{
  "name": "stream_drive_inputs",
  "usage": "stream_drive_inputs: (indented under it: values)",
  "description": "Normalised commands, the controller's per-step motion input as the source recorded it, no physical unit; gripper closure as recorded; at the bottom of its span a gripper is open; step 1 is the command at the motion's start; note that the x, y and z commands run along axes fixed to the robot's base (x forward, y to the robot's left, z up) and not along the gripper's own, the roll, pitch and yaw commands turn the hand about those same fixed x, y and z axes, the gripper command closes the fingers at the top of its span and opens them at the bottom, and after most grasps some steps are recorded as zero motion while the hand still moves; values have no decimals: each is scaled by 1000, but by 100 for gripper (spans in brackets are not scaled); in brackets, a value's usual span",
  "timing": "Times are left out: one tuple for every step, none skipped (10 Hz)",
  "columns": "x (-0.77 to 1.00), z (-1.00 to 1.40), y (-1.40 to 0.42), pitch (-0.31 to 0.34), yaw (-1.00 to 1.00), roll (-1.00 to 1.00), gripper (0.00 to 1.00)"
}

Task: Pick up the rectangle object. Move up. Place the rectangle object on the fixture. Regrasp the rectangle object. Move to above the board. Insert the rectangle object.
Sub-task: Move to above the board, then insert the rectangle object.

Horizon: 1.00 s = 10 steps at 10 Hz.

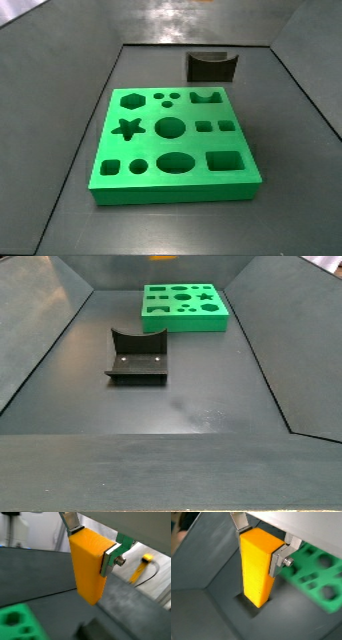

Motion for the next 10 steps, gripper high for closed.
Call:
stream_drive_inputs:
  values:
    - [-863, 199, -1000, -53, -165, -1000, 100]
    - [-822, 181, -902, -52, -166, -1000, 100]
    - [-507, 100, -475, -55, -164, -1000, 100]
    - [-369, 62, -311, -49, -163, -1000, 100]
    - [-164, 28, -87, -38, -150, -1000, 100]
    - [-109, 13, -23, -44, -145, -995, 100]
    - [-61, -1, 29, -33, -85, -693, 100]
    - [-54, 4, 31, -38, -26, -379, 100]
    - [-43, -5, 20, -42, -15, -219, 100]
    - [-29, 0, 0, 0, 0, 0, 100]
